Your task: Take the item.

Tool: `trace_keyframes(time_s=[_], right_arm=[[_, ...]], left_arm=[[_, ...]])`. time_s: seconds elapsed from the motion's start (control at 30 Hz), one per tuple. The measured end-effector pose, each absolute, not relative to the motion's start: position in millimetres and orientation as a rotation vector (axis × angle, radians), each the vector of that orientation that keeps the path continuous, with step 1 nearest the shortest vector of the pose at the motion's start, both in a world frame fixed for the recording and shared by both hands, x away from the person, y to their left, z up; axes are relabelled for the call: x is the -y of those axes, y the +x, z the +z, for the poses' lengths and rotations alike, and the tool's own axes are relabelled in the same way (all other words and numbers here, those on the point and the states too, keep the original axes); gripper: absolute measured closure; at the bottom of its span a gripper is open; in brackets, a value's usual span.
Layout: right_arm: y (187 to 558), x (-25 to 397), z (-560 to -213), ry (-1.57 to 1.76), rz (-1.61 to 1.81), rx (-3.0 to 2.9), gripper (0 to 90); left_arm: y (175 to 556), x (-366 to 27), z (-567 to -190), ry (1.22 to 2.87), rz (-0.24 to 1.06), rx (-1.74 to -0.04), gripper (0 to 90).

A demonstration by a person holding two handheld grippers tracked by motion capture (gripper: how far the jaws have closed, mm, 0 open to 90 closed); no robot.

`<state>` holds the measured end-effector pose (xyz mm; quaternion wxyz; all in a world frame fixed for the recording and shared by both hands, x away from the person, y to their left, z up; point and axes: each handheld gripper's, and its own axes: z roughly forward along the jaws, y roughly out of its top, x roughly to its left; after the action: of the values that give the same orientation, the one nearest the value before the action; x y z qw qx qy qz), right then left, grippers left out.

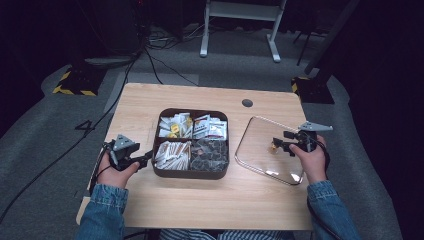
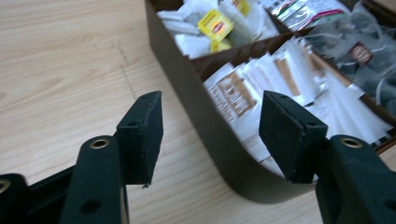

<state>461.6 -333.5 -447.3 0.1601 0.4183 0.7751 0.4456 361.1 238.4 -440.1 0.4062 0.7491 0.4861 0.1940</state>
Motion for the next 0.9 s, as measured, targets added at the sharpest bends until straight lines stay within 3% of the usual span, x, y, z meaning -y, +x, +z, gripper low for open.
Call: trace_keyframes(time_s=[0.27, 0.6, 0.73, 0.9], right_arm=[[456.1, 340.2, -445.7, 1.201, 1.272, -2.198, 34.2], [453.4, 339.8, -447.5, 1.208, 1.27, -2.204, 34.2], [453.6, 339.3, -446.9, 1.199, 1.274, -2.203, 34.2], [454.6, 339.4, -445.9, 1.205, 1.279, -2.198, 34.2]], left_arm=[[369.0, -220.4, -439.4, 1.943, 0.471, -1.153, 54.8], [375.4, -196.5, -445.9, 2.016, 0.462, -1.072, 59.9], [378.9, -192.0, -449.3, 2.062, 0.527, -1.035, 65.2], [382.9, -189.6, -456.8, 2.087, 0.515, -1.057, 71.0]])
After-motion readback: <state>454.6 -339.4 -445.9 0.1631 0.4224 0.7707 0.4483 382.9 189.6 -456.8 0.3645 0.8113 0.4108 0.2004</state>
